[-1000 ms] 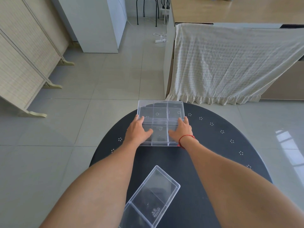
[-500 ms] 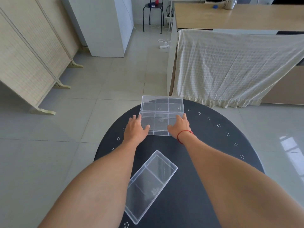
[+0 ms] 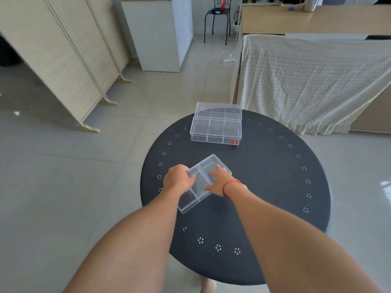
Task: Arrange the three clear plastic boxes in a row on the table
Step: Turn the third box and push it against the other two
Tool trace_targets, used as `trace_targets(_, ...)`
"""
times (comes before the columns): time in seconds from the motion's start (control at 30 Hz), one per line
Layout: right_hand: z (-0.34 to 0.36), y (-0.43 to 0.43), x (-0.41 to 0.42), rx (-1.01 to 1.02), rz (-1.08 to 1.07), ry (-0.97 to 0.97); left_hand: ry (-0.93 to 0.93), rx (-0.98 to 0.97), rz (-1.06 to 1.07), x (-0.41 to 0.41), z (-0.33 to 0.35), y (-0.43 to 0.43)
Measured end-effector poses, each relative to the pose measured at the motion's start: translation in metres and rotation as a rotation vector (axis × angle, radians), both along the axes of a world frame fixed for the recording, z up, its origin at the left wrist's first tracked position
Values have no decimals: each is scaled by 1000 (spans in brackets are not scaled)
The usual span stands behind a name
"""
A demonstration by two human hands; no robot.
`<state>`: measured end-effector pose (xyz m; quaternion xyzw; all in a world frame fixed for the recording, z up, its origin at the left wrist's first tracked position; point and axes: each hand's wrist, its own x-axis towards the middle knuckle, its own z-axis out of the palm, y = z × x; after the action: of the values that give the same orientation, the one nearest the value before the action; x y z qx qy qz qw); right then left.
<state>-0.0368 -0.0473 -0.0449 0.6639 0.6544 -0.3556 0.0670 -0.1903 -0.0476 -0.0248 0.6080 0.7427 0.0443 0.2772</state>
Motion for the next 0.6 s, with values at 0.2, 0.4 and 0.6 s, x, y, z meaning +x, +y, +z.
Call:
trace_targets(0.2,-1,-18,15,121,-184,-174,2,-54,-109,21,-20,-18)
trace_targets(0.4,-14,-22,30,206,-260,-119,-7,-32,-131,34,-34,-7)
trace_targets(0.6,-19,4,32,168,-275,10,-100,-68,-90,36,-38,28)
